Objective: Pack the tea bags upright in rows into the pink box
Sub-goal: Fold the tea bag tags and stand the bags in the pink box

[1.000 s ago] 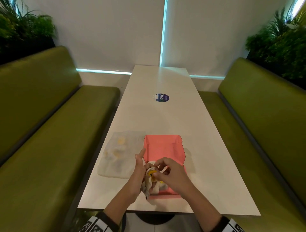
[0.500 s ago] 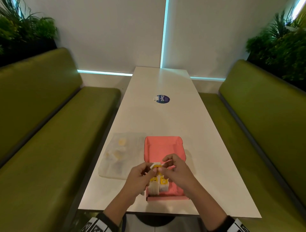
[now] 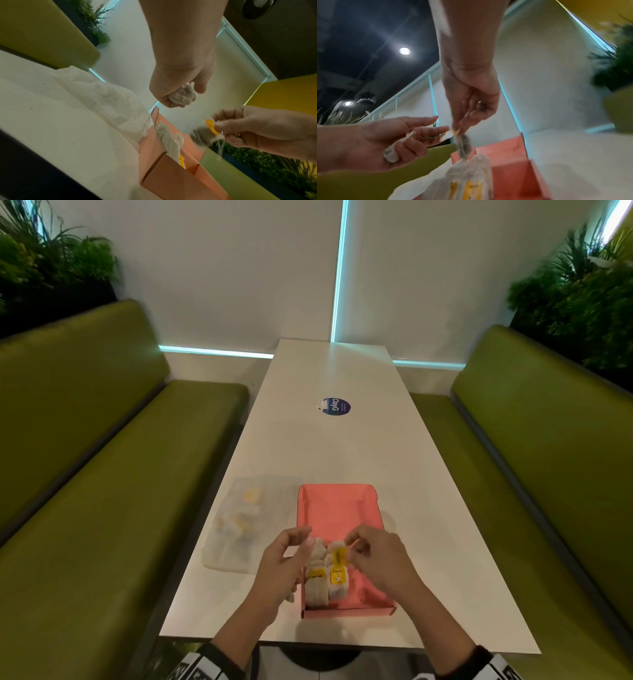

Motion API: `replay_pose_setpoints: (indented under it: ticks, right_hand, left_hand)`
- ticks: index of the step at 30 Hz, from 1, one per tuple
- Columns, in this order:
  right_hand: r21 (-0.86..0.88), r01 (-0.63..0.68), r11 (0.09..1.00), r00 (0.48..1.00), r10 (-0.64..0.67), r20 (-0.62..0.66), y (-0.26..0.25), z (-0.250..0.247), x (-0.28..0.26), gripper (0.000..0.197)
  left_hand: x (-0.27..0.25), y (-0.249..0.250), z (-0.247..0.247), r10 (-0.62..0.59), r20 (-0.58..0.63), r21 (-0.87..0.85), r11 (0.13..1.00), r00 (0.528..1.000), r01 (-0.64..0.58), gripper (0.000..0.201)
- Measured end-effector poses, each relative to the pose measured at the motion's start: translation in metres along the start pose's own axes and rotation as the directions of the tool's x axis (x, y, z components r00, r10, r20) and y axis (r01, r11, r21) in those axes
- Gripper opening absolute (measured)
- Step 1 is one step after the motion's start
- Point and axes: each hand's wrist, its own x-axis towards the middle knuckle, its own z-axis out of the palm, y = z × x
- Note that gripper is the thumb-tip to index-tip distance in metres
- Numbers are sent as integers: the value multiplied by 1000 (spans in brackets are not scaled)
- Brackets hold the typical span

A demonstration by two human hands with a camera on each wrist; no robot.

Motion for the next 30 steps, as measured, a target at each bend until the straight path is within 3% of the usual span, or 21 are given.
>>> replay_pose_setpoints:
  ticks: [2, 3, 6, 7, 11, 14, 16, 18, 20, 21, 22, 23, 25, 26, 28, 29, 30]
  right_hand:
    - [-106, 86, 991, 965, -57, 255, -6, -6, -3, 17]
    - [-132, 110, 985, 949, -65, 309, -9, -7, -4, 17]
    - [-319, 148, 936, 986, -112, 127, -11, -10, 0, 11]
    - [-291, 156, 944, 986, -131, 103, -10, -10, 1, 11]
    - [-104, 217, 971, 960, -193, 201, -12, -7, 2, 10]
    - [-58, 177, 982, 975, -167, 149, -9, -9, 3, 21]
    - [-91, 183, 979, 968, -163, 191, -7, -8, 4, 16]
    - [-126, 166, 978, 984, -157, 82, -6, -6, 5, 4]
    - [-176, 73, 982, 966, -114, -232, -4, -6, 8, 8]
    - [-214, 52, 975, 943, -118, -310, -5, -9, 7, 12]
    - [-253, 82, 964, 958, -146, -246, -6, -13, 6, 14]
    - [-256, 159, 954, 982, -180, -62, -8, -17, 5, 14]
    - [-214, 272, 938, 925, -194, 328, -12, -20, 3, 11]
    - [-233, 276, 932, 918, -183, 352, -13, -18, 2, 12]
    - [-365, 171, 915, 984, -141, 108, -10, -16, 5, 14]
    - [-436, 107, 894, 993, -122, -7, -12, -15, 4, 14]
    - [-459, 104, 882, 991, -131, -27, -11, -14, 4, 14]
  left_hand:
    - [-1, 2, -4, 34, 75, 85, 996, 997, -41, 23]
    - [-1, 4, -5, 42, 147, 134, 989, 988, -62, 27]
    - [0, 4, -3, 3, 358, 263, 959, 934, -104, 44]
    - [2, 2, -2, 2, 384, 267, 957, 923, -114, 45]
    - [7, -7, 2, 56, 321, 288, 945, 945, -154, 12]
    - [10, -10, 3, 105, 272, 291, 939, 957, -185, 14]
    - [10, -9, 3, 113, 277, 304, 932, 954, -198, 11]
    - [8, -8, 3, 138, 252, 290, 934, 958, -211, 13]
    - [8, -8, 2, 141, 181, 241, 953, 973, -183, 38]
    - [9, -8, 1, 148, 154, 223, 958, 977, -181, 48]
    - [8, -7, 0, 159, 145, 210, 960, 977, -188, 54]
    - [8, -5, 0, 173, 144, 206, 958, 974, -201, 55]
    - [8, -2, -1, 205, 144, 213, 949, 968, -233, 48]
    - [8, 0, 0, 220, 142, 210, 946, 965, -247, 41]
    - [7, 3, 0, 239, 143, 189, 946, 961, -263, 30]
    - [6, 3, 0, 238, 144, 184, 947, 960, -262, 27]
    - [6, 3, 1, 233, 151, 178, 950, 961, -258, 26]
